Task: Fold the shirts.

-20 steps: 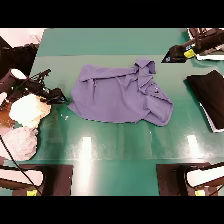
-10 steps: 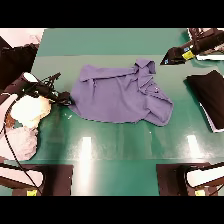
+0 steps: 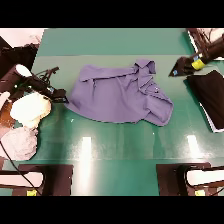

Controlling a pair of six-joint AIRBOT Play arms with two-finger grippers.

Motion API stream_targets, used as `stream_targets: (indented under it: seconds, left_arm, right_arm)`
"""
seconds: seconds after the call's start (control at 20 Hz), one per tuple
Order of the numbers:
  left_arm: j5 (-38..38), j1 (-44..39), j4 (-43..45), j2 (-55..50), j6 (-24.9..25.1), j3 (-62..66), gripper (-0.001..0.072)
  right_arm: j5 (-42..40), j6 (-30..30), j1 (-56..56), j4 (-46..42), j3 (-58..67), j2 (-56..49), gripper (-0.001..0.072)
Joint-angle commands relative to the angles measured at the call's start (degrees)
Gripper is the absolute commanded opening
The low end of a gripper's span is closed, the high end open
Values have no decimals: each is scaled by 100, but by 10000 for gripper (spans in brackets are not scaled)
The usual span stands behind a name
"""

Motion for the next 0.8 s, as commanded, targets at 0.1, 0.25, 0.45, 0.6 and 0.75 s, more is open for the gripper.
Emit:
stream_targets:
  seconds: [0.1, 0.25, 0.45, 0.6, 0.75]
  left_arm:
    - [-83, -4, 146, 883, 0, 48, 23]
    - [-144, -4, 66, 916, -37, 48, 23]
    - [-129, -4, 17, 916, -153, 48, 23]
    - [-151, -4, 7, 916, -164, 48, 23]
    - [-216, -4, 9, 916, -168, 48, 23]
  right_arm:
    - [-1108, 433, -640, 4, -3198, 1381, 290]
    - [-2094, 734, -811, 11, -5040, 2192, 290]
    - [-2811, 870, -811, 179, -6487, 2911, 298]
    - [-3115, 866, -809, 549, -6942, 3093, 392]
    - [-3567, 857, -809, 876, -7138, 3088, 391]
